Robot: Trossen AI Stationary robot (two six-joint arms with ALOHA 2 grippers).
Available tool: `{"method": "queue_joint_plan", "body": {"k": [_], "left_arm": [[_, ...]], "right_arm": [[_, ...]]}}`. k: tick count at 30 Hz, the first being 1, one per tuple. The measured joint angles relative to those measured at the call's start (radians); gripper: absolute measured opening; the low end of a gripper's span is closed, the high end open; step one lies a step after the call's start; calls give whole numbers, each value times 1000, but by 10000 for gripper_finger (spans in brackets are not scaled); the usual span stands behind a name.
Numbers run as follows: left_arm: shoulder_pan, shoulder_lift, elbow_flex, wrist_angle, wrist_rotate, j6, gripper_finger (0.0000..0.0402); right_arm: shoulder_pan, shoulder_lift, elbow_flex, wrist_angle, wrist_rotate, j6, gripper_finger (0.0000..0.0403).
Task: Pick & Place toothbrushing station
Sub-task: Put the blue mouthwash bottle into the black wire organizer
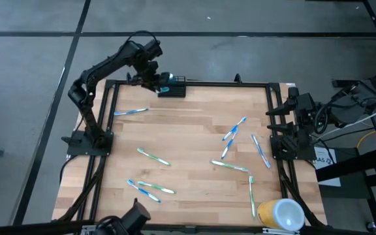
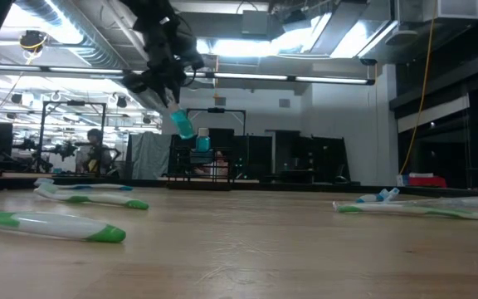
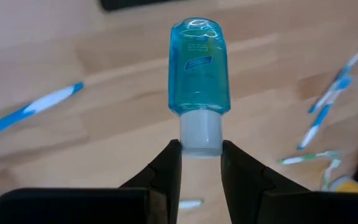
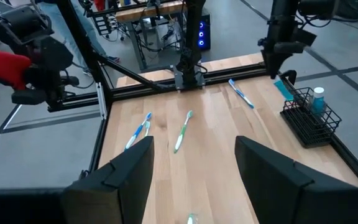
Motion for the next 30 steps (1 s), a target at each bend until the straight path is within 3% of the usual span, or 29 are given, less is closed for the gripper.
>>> {"method": "queue_joint_plan", "body": {"k": [10, 14, 22, 30], "left_arm": [[18, 88, 49, 39, 31, 40, 81], [19, 153, 143, 32, 24, 63, 81], [45, 291, 413, -228, -52, 168, 81], [74, 295, 476, -221, 5, 129, 81]], "right_arm": [[0, 0, 0, 1, 0, 28, 228], [0, 0, 0, 0, 3, 45, 228], [0, 0, 0, 0, 26, 62, 228], [0, 0, 0, 0, 48, 48, 228]]}}
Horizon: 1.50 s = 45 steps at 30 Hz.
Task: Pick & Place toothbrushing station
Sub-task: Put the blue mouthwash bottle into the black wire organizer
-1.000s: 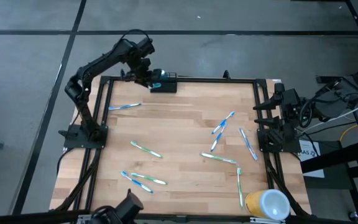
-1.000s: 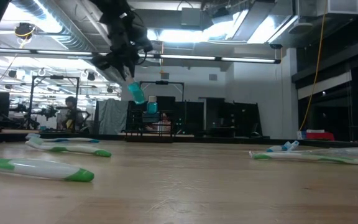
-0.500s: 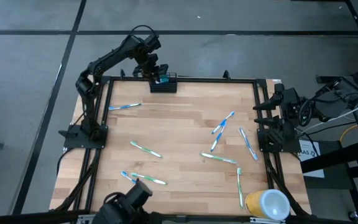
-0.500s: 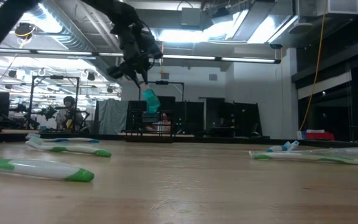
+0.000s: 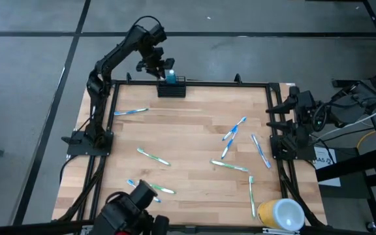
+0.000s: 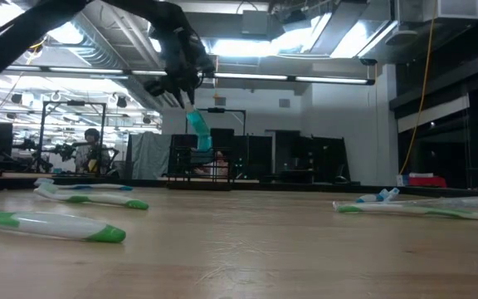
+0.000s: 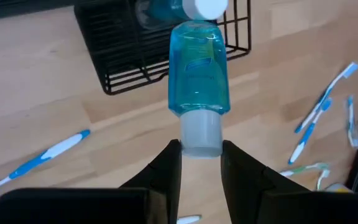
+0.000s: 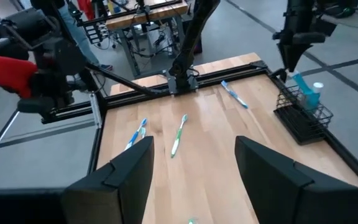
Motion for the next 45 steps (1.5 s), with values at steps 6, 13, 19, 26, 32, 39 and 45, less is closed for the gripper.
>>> {"method": "queue_joint_plan", "body": {"k": [6, 13, 19, 26, 32, 39, 45], "left_arm": [[-14, -2, -7, 1, 1, 5, 81], [-41, -2, -7, 1, -4, -6, 81], [-86, -2, -7, 1, -11, -7, 81], [-204, -50, -7, 1, -45, -36, 81], [-386, -120, -37, 4, -103, -113, 81], [-666, -257, -314, 0, -175, -265, 81], [-788, -306, -498, 1, -173, -319, 81]], "right_arm": [[0, 0, 0, 0, 5, -2, 228], [0, 0, 0, 0, 5, -2, 228], [0, 0, 0, 0, 5, -2, 228], [0, 0, 0, 0, 4, -1, 228], [0, 5, 0, 0, 13, -1, 228], [0, 14, 0, 0, 30, 2, 228], [0, 15, 0, 0, 30, 2, 228]]}}
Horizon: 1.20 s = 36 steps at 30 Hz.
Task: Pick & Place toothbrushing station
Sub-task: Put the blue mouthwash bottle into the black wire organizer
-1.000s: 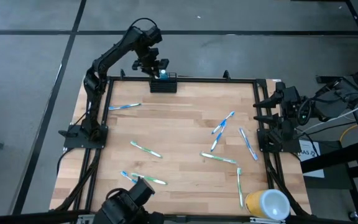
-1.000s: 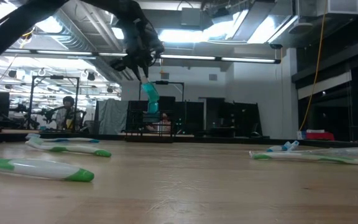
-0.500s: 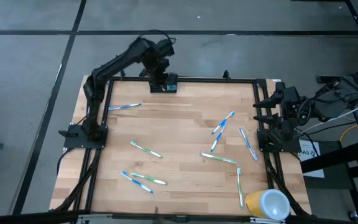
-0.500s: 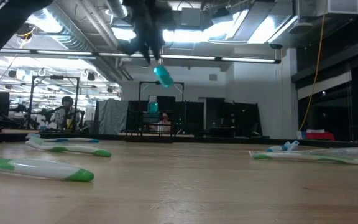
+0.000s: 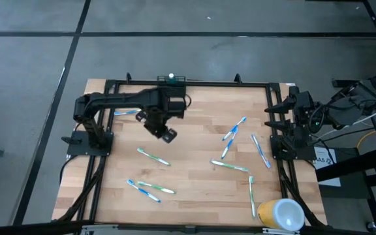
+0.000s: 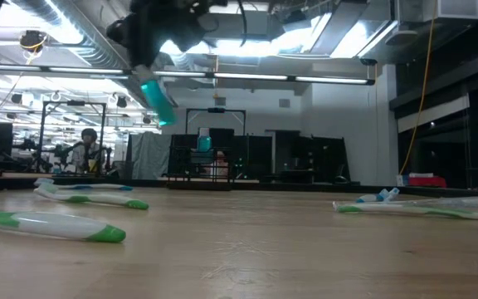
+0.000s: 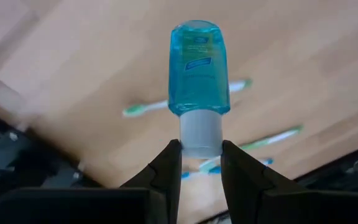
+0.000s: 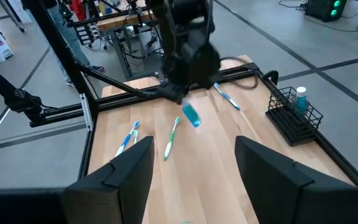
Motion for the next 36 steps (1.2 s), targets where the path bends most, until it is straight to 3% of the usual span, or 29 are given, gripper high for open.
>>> {"method": "queue_joint_plan", "body": {"k": [7, 12, 25, 36], "left_arm": [[21, 12, -63, 1, 72, 98, 81], [73, 23, -115, 0, 180, 182, 81], [102, 24, -308, 0, 186, 260, 81], [103, 24, -359, 1, 118, 271, 81]], "right_arm": [[0, 0, 0, 23, -8, 3, 228], [0, 1, 0, 26, -7, 3, 228], [0, 2, 0, 29, 12, -23, 228], [0, 2, 0, 58, 15, -41, 228]]}}
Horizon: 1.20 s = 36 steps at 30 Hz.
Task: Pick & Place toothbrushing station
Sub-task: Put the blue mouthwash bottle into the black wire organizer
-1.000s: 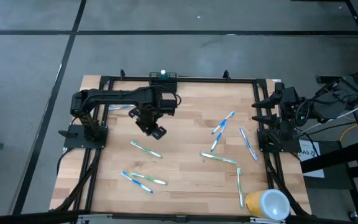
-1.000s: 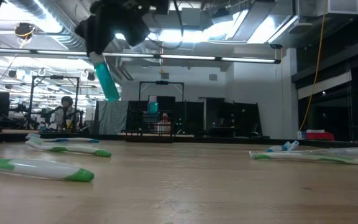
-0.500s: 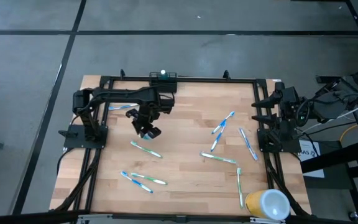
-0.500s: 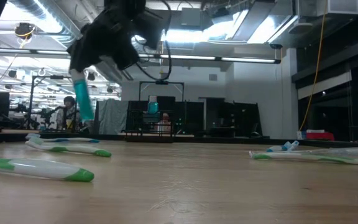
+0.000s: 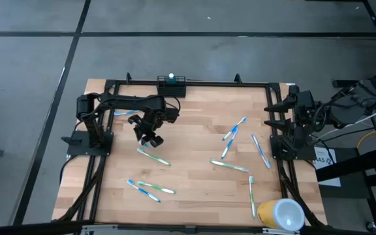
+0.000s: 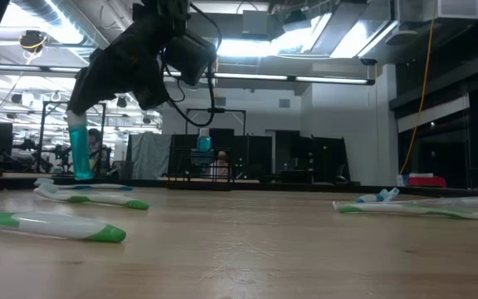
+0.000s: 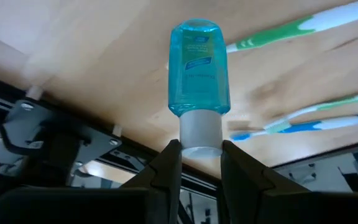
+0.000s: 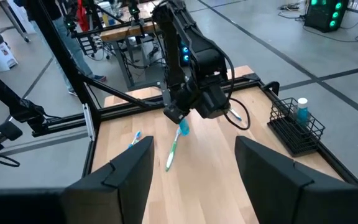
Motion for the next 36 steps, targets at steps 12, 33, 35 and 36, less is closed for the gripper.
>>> {"method": "queue_joint_plan", "body": {"k": [12, 33, 35, 36], "left_arm": [[0, 52, 0, 0, -59, 28, 81], [35, 77, 0, 0, -63, 92, 81], [46, 77, 0, 0, -64, 95, 81], [50, 77, 1, 0, -65, 99, 81]], "right_arm": [[0, 0, 0, 24, -7, -34, 228], [0, 0, 0, 32, -7, -38, 228], [0, 0, 0, 32, -7, -38, 228], [0, 0, 0, 32, -7, -38, 228]]}}
